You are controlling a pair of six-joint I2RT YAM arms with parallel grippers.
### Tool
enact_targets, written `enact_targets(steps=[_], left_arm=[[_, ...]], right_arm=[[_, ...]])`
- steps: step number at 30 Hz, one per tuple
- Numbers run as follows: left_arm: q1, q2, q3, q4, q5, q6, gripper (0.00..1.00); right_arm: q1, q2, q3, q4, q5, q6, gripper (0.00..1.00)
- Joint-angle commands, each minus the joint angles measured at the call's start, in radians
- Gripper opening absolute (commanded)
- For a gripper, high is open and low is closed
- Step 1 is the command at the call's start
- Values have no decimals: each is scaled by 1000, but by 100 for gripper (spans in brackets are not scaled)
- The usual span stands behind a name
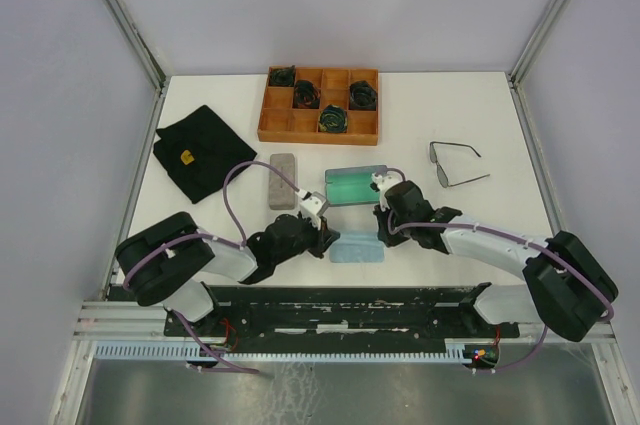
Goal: Organize the sunglasses
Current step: Fold the glasses cleaning cloth at the center of the board.
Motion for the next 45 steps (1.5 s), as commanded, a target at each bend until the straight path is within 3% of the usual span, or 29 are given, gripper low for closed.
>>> enact_targets(steps=[1, 10, 21, 27, 32, 40, 45], left_arm=[[-12, 1, -11, 29, 9, -47, 9], [-19, 8, -28, 20, 22, -88, 16], [-52, -12, -58, -3, 26, -137, 21], [-63, -38, -99, -24, 28, -198, 24], [-64, -156, -130, -128, 12, -233, 33], [-64, -392, -155, -332, -10, -235, 49], [-61, -527, -125, -511, -173, -326, 50]], right_arm=[[-1, -41, 6, -25, -30, 29, 12], [-1, -77, 5, -78, -86, 57, 21], [-2, -83, 7, -141, -152, 91, 23], [-2, -131, 27, -242, -132, 113, 38], [-2, -224, 60, -341, -40, 131, 50], [-1, -286, 100, -370, 88, 186, 51], [-1, -226, 106, -304, 66, 138, 52]])
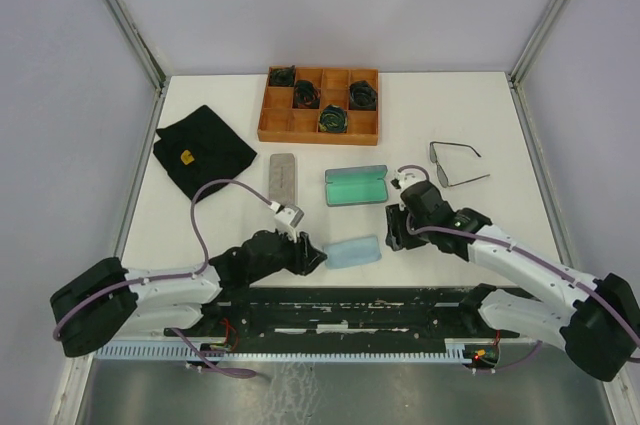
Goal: Organize the sunglasses
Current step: Fold the glasses cleaning cloth at the center of the board.
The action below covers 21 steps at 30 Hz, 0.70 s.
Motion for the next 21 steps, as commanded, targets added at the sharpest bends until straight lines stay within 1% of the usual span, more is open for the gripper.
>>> enact_targets(steps=[1, 4, 6, 9, 10, 12, 17, 21], left_arm=[[1, -84, 50, -208, -171, -116, 51], [6, -62, 109, -270, -210, -130, 59], [6, -25, 136, -274, -224, -130, 59], [6, 44, 180, -272, -220, -144, 54], [6, 69, 194, -272, -218, -154, 51], [5, 114, 219, -270, -219, -178, 47], [-10, 199, 259, -292, -270, -265, 46], [-22, 242, 289, -303, -297, -301, 46]], right_arm=[[-2, 54, 43, 65, 27, -38, 54], [-3, 88, 47, 119, 31, -61, 59], [-3, 121, 65, 143, 22, -73, 61], [-3, 192, 102, 158, -22, -96, 61], [-2, 205, 105, 169, -22, -97, 61], [-3, 223, 102, 194, -2, -86, 61], [-5, 241, 100, 198, 60, -39, 59], [-6, 224, 78, 208, 79, -25, 59]])
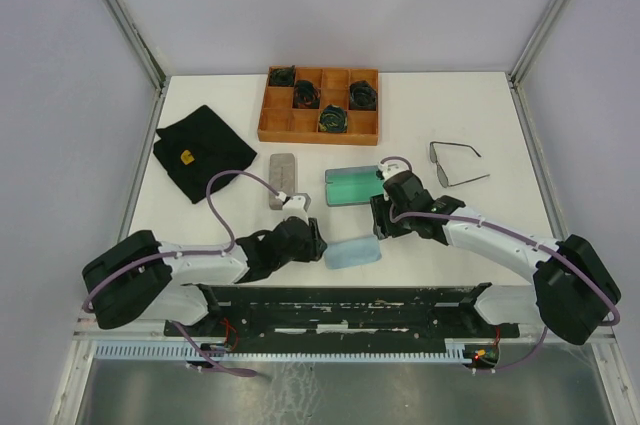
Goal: Organize the sunglasses
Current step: Fold the glasses cleaning cloth at the center of the board.
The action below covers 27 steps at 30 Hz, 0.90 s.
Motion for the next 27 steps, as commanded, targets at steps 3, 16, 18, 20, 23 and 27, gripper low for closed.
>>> enact_targets(steps=[3, 16, 18, 20, 23, 27], left_arm=[[-27, 51, 77, -11, -82, -103, 45], [-86, 139, 142, -138, -178, -179, 41], [-86, 148, 146, -140, -178, -178, 42], [-86, 164, 156, -143, -174, -171, 42], [-93, 182, 168, -154, -166, -169, 42], [-112, 190, 169, -174, -170, -185, 43]], right_arm=[[-6, -19, 6, 48, 40, 34, 58], [-6, -27, 7, 19, 29, 54, 58], [-5, -28, 9, 17, 27, 53, 58], [-6, -25, 12, 11, 26, 54, 58], [-6, -25, 17, 1, 18, 61, 58], [-6, -29, 19, -3, 0, 72, 59]])
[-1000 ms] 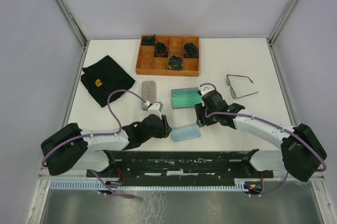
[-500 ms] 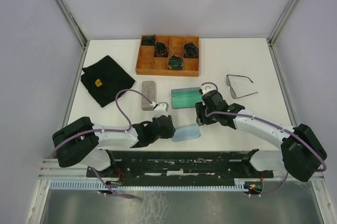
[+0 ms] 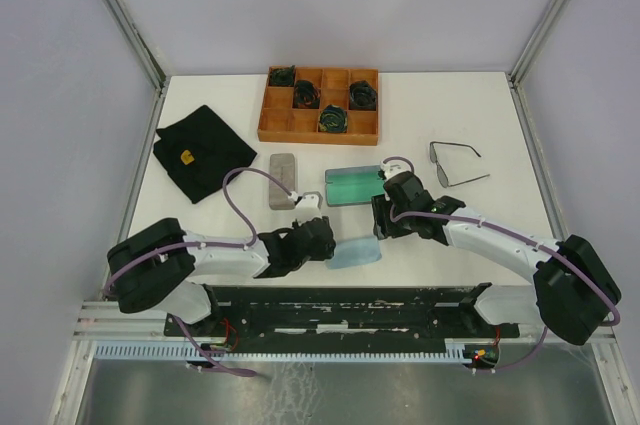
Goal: Organize the sunglasses
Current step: Fold the glasses cleaning cloth at the center of the board, then pick up the glasses cleaning cloth from the center of the board.
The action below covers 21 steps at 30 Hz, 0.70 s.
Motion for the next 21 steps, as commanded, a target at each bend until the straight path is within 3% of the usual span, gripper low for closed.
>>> enact_targets(steps=[1, 5, 21], left_arm=[[-25, 25, 11, -79, -33, -50, 43], [-29, 30, 16, -104, -52, -62, 41], [-30, 55, 33, -51, -55, 39, 8]], right_arm=[[-5, -26, 22, -2, -14, 22, 59], [-5, -29, 23, -8, -15, 22, 59], [-7, 71, 11, 95, -80, 56, 70]])
